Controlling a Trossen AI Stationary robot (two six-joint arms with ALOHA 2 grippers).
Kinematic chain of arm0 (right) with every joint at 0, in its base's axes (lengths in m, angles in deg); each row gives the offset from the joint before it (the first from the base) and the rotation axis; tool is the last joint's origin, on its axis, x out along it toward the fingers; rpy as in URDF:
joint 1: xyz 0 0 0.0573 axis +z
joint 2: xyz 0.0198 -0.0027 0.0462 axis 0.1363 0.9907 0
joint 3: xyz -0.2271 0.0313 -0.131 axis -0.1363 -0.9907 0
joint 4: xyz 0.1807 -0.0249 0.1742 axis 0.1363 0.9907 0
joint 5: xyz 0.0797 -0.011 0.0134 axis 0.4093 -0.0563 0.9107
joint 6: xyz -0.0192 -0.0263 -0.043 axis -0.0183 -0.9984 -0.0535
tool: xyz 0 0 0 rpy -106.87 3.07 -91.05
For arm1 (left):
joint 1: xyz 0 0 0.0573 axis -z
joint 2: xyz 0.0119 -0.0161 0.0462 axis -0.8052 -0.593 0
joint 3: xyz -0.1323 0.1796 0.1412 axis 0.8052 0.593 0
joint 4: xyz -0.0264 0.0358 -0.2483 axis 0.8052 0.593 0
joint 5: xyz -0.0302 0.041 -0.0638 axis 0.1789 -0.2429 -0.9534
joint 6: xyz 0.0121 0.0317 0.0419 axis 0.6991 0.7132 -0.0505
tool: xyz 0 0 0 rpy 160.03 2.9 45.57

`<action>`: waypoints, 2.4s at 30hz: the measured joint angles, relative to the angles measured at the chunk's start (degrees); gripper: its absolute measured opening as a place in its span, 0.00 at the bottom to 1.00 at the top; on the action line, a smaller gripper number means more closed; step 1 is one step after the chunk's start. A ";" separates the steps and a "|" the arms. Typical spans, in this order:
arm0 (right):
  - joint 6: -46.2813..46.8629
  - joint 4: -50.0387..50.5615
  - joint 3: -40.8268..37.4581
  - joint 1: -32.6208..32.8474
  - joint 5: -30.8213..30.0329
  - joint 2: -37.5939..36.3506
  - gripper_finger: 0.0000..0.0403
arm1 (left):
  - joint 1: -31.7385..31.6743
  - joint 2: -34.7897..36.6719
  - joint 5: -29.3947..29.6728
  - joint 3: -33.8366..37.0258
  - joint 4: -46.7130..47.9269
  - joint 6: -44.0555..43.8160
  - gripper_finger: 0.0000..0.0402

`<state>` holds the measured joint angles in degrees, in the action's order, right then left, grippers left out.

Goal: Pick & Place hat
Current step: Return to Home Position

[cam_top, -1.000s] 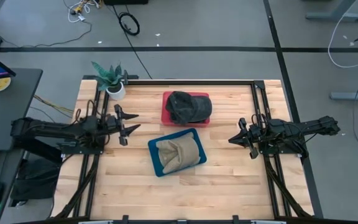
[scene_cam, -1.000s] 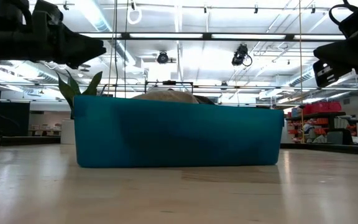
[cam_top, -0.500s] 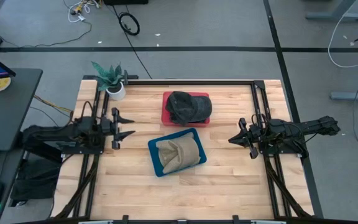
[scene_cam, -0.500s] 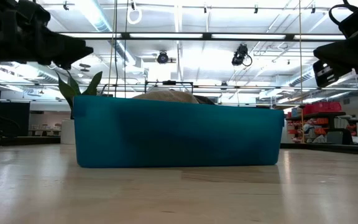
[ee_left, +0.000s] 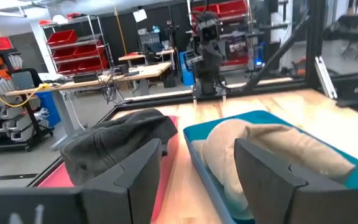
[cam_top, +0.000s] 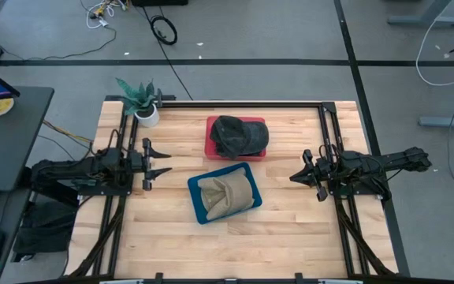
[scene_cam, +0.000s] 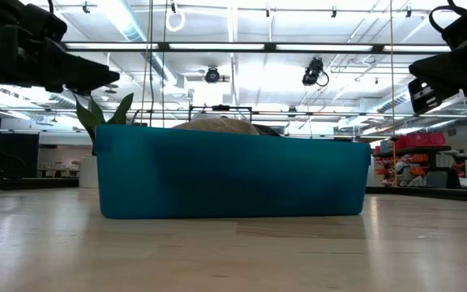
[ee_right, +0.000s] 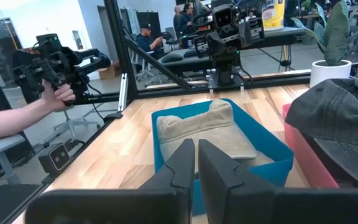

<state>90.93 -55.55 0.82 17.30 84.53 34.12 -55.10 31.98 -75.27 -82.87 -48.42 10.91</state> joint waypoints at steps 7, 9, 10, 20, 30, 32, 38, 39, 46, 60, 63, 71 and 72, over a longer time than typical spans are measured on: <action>-0.01 0.00 0.00 -0.01 -0.01 0.00 0.07 | 0.00 -0.36 0.08 0.00 -0.09 1.21 0.51; 0.01 0.01 0.00 0.01 0.00 0.00 0.07 | 0.00 -0.38 0.10 0.00 -0.23 1.09 0.51; 0.00 0.01 0.00 0.00 -0.01 0.00 0.07 | 0.00 -0.38 0.10 0.00 -0.23 1.15 0.51; -0.01 0.02 0.00 -0.01 0.00 0.00 0.07 | -0.01 -0.38 0.18 0.00 -0.38 1.37 0.51; 0.01 0.01 0.00 -0.01 -0.02 0.00 0.07 | -0.01 -0.38 0.19 0.00 -0.42 1.37 0.51; 0.01 0.00 0.00 0.01 -0.01 0.00 0.07 | 0.00 -0.38 0.19 0.00 -0.42 1.37 0.51; 0.01 0.00 0.00 0.00 -0.02 0.00 0.07 | 0.00 -0.38 0.19 0.00 -0.44 1.37 0.51; 0.01 0.01 0.00 0.00 0.00 0.00 0.07 | 0.00 -0.38 0.19 0.00 -0.45 1.36 0.51; 0.01 0.00 0.00 0.00 0.00 0.00 0.07 | 0.00 -0.38 0.19 0.00 -0.45 1.37 0.51; 0.00 0.01 0.00 0.00 -0.01 0.00 0.07 | 0.00 -0.38 0.19 0.02 -0.47 1.34 0.51; 0.01 0.00 0.00 -0.01 0.00 0.00 0.07 | 0.00 -0.38 0.19 0.02 -0.47 1.34 0.51; 0.01 0.00 0.00 0.01 0.00 0.00 0.07 | 0.00 -0.38 0.19 0.02 -0.47 1.34 0.51; 0.01 0.00 0.00 0.01 0.00 0.00 0.07 | 0.00 -0.38 0.19 0.00 -0.47 1.34 0.51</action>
<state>90.94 -55.55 0.82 17.31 84.53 34.12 -55.10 31.60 -75.08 -82.87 -48.89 12.26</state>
